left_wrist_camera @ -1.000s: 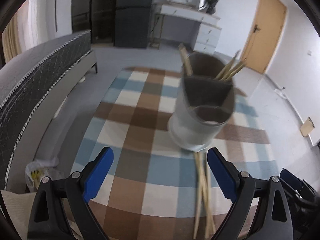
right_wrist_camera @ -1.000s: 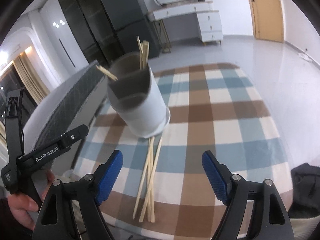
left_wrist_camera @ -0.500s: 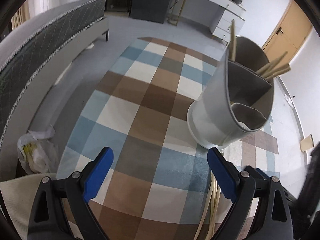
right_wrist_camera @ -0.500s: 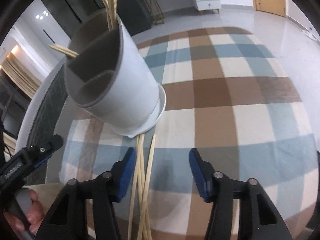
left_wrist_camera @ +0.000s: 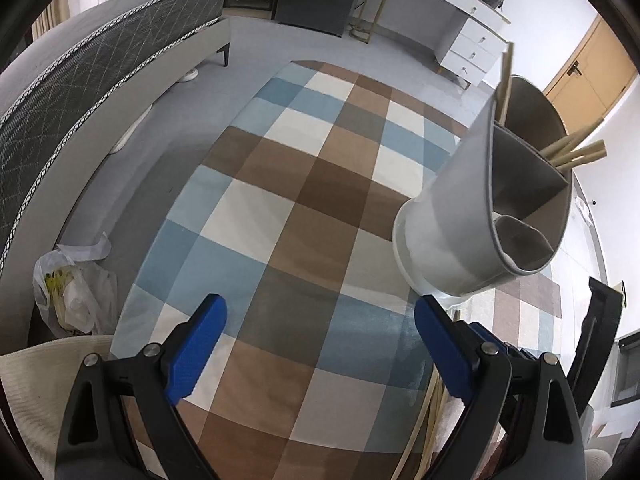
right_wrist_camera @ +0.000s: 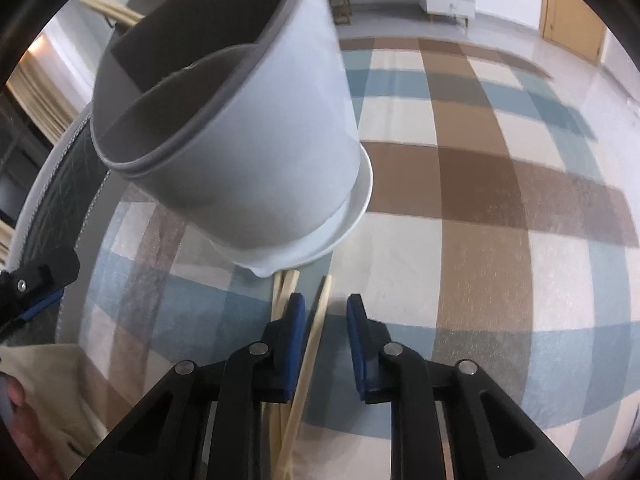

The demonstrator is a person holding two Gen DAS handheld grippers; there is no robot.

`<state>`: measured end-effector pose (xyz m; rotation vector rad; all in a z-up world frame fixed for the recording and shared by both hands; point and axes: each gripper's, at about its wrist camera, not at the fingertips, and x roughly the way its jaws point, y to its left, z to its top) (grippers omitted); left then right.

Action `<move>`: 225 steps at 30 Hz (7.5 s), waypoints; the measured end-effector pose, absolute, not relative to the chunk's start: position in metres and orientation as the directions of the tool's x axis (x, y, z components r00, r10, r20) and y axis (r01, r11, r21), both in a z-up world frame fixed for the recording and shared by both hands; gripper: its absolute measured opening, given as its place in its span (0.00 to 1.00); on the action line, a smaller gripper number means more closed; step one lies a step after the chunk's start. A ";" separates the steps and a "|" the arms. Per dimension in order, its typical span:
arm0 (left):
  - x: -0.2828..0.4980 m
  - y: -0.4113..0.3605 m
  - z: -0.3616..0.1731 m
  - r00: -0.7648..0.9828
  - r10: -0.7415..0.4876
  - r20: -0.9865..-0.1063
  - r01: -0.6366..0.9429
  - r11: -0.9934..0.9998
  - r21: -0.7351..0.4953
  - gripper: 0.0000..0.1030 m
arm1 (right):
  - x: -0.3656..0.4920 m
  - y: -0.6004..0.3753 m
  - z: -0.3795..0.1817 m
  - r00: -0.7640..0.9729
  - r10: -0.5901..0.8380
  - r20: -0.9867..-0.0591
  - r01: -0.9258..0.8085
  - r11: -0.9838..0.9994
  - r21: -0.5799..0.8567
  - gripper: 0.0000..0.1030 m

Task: Organize utensils
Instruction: 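Lower both open tools down to the remaining chopsticks beside the holder, then close the right tool on a chopstick while the left tool grasps another, then lift both held chopsticks and carry them above the utensil holder, then lower both held chopsticks toward the holder opening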

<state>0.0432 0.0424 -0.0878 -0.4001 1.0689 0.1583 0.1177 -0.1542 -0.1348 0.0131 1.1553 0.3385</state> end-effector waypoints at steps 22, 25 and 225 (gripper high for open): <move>0.041 0.024 -0.082 0.517 0.019 -0.856 -0.263 0.955 -0.138 0.89 | 0.108 -0.180 -0.128 0.376 0.285 -0.882 -0.192 0.955 0.227 0.00; 0.039 0.025 -0.083 0.513 0.030 -0.858 -0.273 0.953 -0.130 0.89 | 0.107 -0.192 -0.120 0.392 0.323 -0.861 -0.167 0.946 0.279 0.00; 0.114 -0.002 0.063 0.851 -0.318 -0.419 0.186 0.927 -0.326 0.01 | 0.149 -0.179 0.086 0.773 0.486 -0.409 -0.434 0.874 0.217 0.04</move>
